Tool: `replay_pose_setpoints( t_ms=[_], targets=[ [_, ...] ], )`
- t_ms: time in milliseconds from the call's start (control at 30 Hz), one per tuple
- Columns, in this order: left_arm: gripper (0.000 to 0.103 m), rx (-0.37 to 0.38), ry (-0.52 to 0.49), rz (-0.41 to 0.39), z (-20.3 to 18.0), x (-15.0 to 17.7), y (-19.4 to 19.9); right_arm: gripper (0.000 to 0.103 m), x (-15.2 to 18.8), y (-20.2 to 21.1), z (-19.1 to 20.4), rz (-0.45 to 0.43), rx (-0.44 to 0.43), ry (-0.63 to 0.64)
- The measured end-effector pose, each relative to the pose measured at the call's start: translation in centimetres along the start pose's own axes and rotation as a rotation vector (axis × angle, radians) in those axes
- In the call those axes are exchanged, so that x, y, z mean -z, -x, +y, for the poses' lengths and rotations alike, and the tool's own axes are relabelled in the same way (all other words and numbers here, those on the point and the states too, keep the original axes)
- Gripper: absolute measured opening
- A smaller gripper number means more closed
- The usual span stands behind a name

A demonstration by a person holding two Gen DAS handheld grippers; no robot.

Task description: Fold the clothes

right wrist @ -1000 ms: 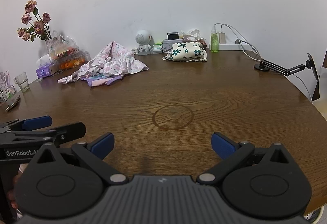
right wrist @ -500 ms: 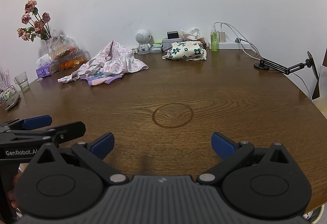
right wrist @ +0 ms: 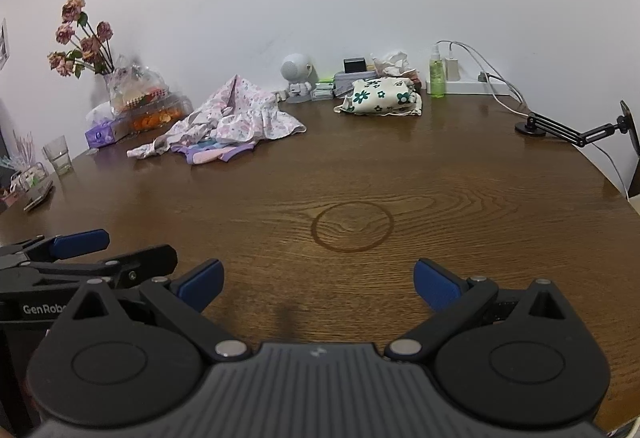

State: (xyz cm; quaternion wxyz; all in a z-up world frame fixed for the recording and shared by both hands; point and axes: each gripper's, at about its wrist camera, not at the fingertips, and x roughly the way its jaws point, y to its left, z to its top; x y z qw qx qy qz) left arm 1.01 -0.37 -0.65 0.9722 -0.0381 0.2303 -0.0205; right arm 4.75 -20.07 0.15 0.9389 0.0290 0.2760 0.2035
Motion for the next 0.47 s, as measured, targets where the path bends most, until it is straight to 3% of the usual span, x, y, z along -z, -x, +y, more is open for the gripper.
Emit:
replay_pose_setpoints(
  t_ms=[467],
  targets=[
    [0.102, 0.013, 0.002, -0.005, 0.13, 0.06, 0.13, 0.103, -0.05, 0.03, -0.03, -0.003, -0.001, 0.001]
  ],
)
